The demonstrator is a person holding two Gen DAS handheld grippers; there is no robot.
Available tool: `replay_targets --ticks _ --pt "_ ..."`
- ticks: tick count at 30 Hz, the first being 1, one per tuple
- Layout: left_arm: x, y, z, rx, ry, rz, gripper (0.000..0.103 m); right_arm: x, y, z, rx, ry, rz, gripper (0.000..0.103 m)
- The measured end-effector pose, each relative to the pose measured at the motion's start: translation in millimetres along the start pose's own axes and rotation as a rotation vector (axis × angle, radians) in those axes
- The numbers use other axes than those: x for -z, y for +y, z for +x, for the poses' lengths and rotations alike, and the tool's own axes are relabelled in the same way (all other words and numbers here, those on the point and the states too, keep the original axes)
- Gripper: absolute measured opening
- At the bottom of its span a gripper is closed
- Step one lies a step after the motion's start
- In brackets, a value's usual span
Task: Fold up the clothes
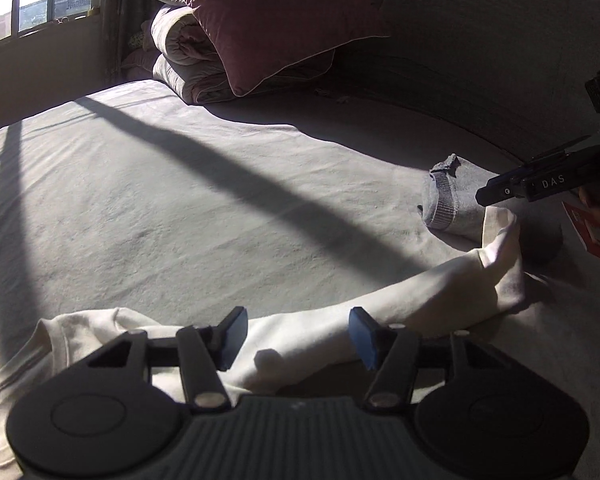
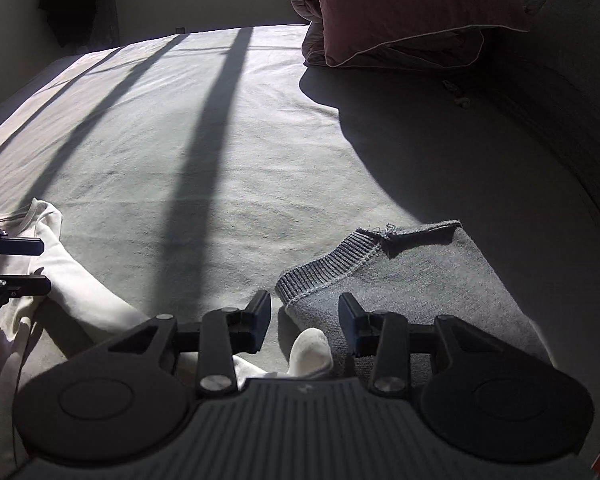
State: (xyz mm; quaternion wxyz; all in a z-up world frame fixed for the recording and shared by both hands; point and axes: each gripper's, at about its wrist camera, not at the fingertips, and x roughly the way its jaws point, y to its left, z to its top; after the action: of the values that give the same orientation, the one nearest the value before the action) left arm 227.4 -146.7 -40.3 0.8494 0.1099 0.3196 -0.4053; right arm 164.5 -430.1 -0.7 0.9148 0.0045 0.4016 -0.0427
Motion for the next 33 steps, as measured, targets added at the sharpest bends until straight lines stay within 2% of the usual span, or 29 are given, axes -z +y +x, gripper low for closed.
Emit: replay_targets --ticks 4,5,6,7,8,9,10,12,18,22,28,33 --pt "0.7 -28.9 15.6 0.049 0.013 0.071 0.058 3.0 -4.3 10.6 0.012 0.049 -0.008 0.04" --pt "1.4 -34.3 19.3 0.041 0.017 0.089 0.058 3.5 -3.4 12.1 0.016 0.056 -0.019 0.03" --pt "2.2 -39.0 22.8 0.025 0.022 0.107 0.058 3.9 -2.4 13.6 0.021 0.063 -0.029 0.008" --pt "3.1 -42.9 26.5 0.003 0.031 0.124 0.055 4.0 -2.1 14.8 0.03 0.077 -0.038 0.007" --pt "3.9 -45.4 29.2 -0.022 0.04 0.138 0.048 3.8 -1.9 14.7 0.034 0.076 -0.036 0.007" --pt "4.7 -47.5 31.2 -0.049 0.048 0.151 0.03 2.7 -0.8 12.9 0.037 0.069 -0.036 0.006" --pt "5.0 -48.1 30.7 -0.071 0.046 0.158 0.018 0.7 -0.5 8.0 0.046 0.044 -0.038 0.006" --pt "4.5 -46.5 24.6 -0.102 0.021 0.154 0.011 -3.4 0.1 -1.7 0.065 -0.007 -0.043 0.006" --pt "0.8 -40.7 -19.5 -0.102 -0.113 0.11 0.01 -8.6 -12.5 -44.7 0.135 -0.183 0.03 0.006" --pt "12.7 -51.0 -38.3 -0.023 -0.088 0.195 0.01 13.4 -25.2 -68.1 0.11 -0.203 0.122 0.006" --pt "45.5 -67.9 -41.3 0.069 0.036 0.322 0.01 77.4 -22.0 -87.4 0.057 -0.111 0.222 0.006" --pt "60.0 -67.6 -34.5 0.087 0.098 0.336 0.01 129.3 -22.4 -78.2 0.018 0.022 0.302 0.006"
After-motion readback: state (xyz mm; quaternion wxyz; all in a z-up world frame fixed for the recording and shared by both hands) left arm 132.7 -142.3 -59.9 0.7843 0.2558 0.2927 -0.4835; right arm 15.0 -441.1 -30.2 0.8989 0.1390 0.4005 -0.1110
